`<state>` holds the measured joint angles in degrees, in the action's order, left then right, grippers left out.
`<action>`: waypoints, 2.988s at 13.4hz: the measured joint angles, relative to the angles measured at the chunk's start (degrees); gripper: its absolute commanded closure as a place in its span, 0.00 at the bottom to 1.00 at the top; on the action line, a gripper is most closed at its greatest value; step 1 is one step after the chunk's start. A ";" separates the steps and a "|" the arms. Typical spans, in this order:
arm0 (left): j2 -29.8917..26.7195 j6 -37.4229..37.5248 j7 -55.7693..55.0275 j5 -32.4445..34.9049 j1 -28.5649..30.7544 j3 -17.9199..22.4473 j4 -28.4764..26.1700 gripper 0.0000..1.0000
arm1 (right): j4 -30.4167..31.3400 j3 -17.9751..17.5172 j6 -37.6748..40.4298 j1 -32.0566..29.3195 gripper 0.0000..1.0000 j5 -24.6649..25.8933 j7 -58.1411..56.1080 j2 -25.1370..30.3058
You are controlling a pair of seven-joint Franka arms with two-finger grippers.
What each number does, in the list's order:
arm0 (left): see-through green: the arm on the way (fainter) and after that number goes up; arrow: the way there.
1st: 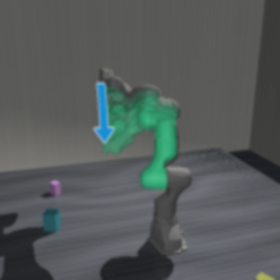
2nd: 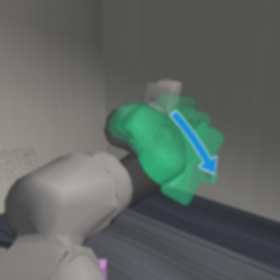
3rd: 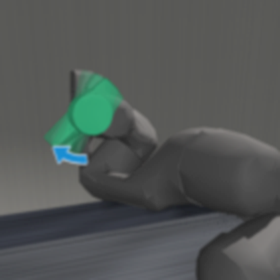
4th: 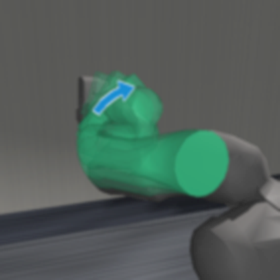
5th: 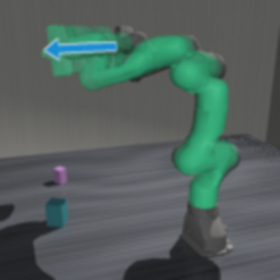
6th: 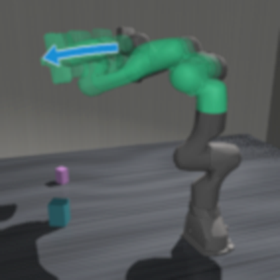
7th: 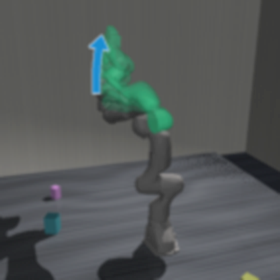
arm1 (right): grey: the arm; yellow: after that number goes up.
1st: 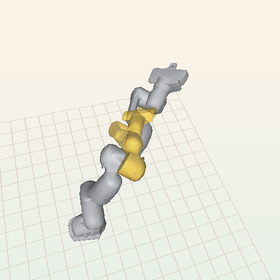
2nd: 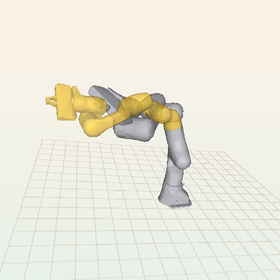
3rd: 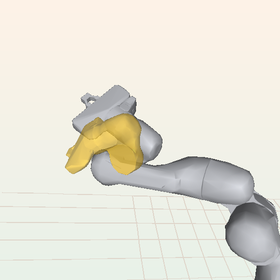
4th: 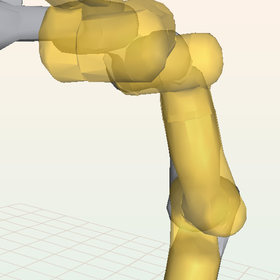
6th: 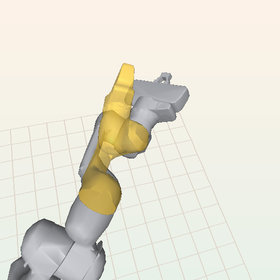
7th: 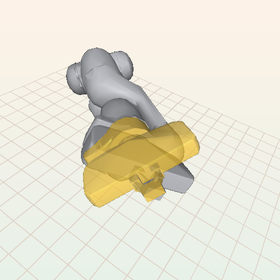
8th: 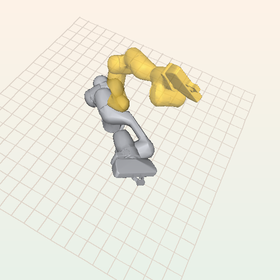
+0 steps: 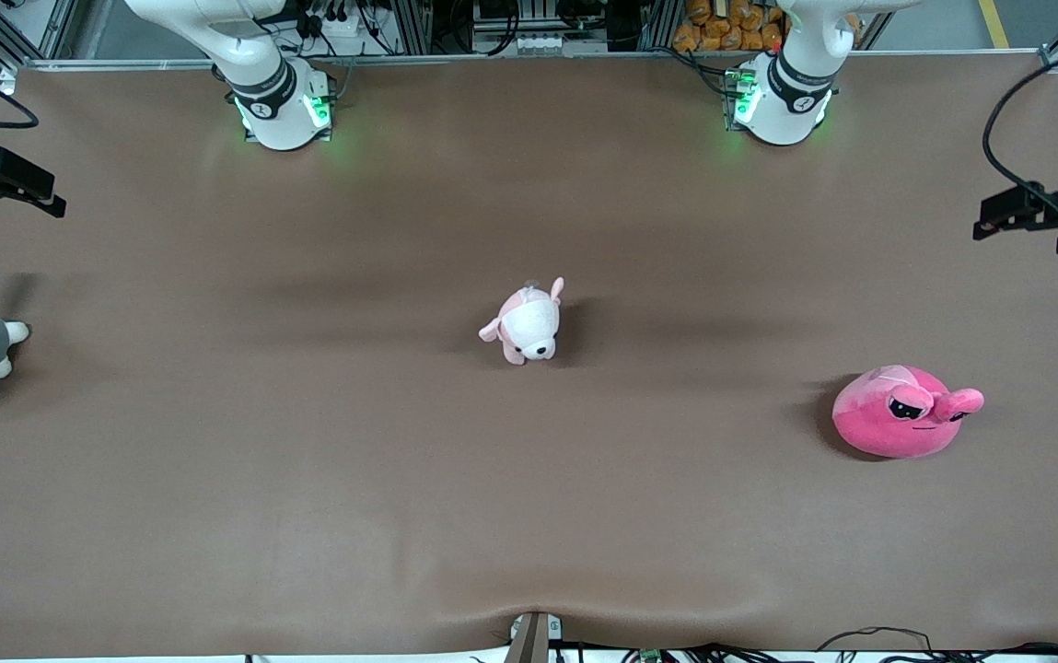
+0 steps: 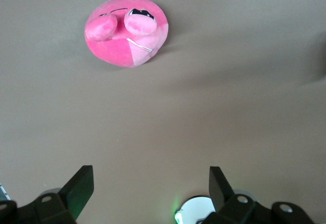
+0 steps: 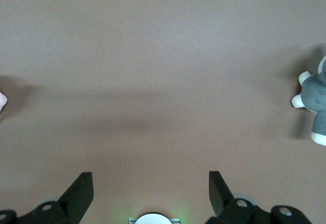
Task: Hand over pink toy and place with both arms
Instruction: 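Move the left gripper down toward the pink plush toy, then lower the left gripper and grasp the pink plush toy's head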
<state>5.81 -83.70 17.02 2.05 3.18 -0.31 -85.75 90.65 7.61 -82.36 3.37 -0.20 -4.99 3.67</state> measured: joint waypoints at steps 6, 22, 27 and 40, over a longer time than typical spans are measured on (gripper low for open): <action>4.87 -6.26 18.12 0.34 2.32 0.08 -0.10 0.00 | 0.01 0.00 -0.01 0.00 0.00 0.00 0.00 -0.01; 17.48 -26.04 55.79 2.27 4.44 -0.44 -0.56 0.00 | 0.09 0.25 -0.07 -1.06 0.00 0.00 -0.02 -2.26; 21.13 -29.51 59.36 0.00 4.53 -0.54 -0.62 0.00 | 0.09 0.18 -0.39 -1.05 0.00 0.00 -0.02 -3.01; 24.21 -31.49 61.92 -1.18 5.53 -0.57 -0.64 1.00 | 0.09 -0.14 -0.70 -0.76 0.00 0.00 -0.01 -3.67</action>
<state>30.02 -115.19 78.93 0.87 8.71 -0.88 -86.38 90.74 7.47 -83.06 2.62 -0.19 -5.00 0.01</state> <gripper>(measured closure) 0.555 0.000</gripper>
